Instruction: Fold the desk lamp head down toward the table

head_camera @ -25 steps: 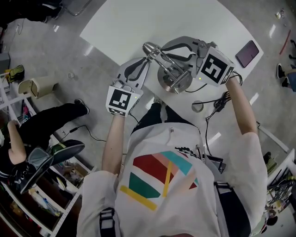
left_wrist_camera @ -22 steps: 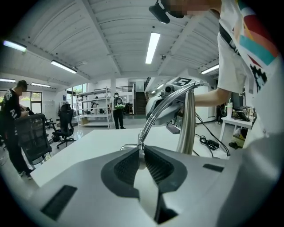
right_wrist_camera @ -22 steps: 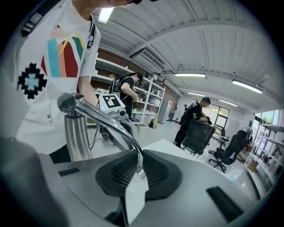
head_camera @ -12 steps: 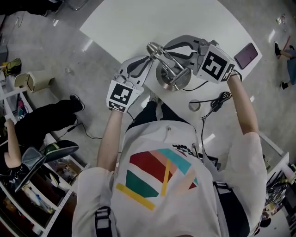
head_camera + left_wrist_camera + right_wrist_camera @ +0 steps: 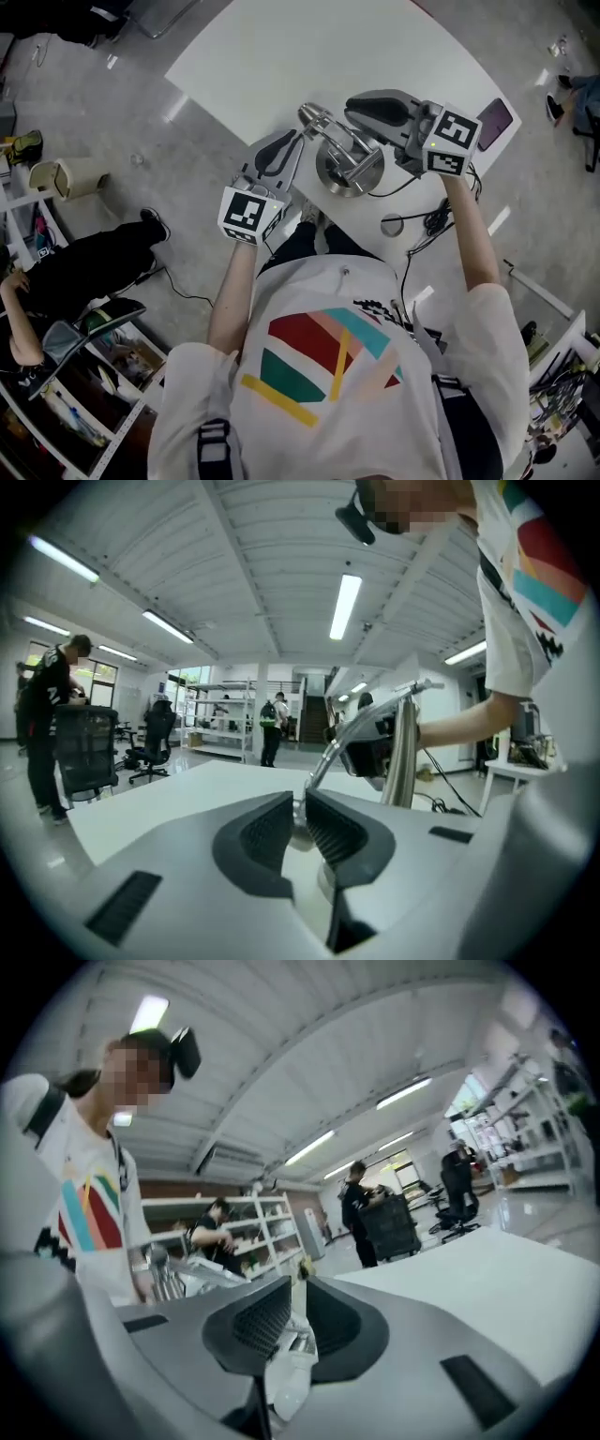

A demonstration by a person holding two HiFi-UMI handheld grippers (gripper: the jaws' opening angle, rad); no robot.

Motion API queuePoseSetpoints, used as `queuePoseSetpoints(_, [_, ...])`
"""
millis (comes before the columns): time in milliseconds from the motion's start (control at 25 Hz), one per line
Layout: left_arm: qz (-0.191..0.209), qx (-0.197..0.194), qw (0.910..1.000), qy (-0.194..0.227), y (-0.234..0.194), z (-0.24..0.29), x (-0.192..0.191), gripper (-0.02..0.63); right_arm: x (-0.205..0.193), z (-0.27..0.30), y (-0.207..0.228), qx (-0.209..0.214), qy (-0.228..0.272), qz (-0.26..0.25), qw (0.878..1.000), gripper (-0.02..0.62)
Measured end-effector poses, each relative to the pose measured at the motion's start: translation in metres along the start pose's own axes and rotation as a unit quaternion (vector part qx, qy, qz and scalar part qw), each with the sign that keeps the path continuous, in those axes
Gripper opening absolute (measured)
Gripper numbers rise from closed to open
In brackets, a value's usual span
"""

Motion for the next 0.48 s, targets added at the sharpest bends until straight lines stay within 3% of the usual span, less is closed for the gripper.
queuePoseSetpoints(80, [-0.013,0.020,0.9991,0.035,-0.006,-0.008,0.011,0.081,0.021,-0.023,0.013,-0.058,0.064,0.026,0.996,0.038])
queuePoseSetpoints(160, [-0.010,0.030,0.9972,0.067,-0.011,-0.017,0.030,0.081,0.041,-0.043,0.020,-0.150,0.075,0.005,0.986,0.038])
queuePoseSetpoints(280, [-0.004,0.036,0.9909,0.130,-0.010,-0.024,0.070,0.081,0.066,-0.068,0.012,-0.299,0.060,-0.041,0.951,0.038])
queuePoseSetpoints(360, [-0.004,0.031,0.9844,0.173,-0.004,-0.028,0.098,0.081,0.084,-0.077,-0.011,-0.341,0.091,-0.051,0.934,0.038])
queuePoseSetpoints(480, [-0.007,0.014,0.9741,0.226,0.012,-0.038,0.129,0.081,0.102,-0.080,-0.053,-0.367,0.149,-0.054,0.916,0.038])
Point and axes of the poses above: the fingertips, and each gripper's own axes: z forward along the fingers, y to its right, x out of its top, the point moved 5 cm from there along -z, backward along the fingers, and after that the axes turned 6 degrees about -z, right-handed, at the moved point
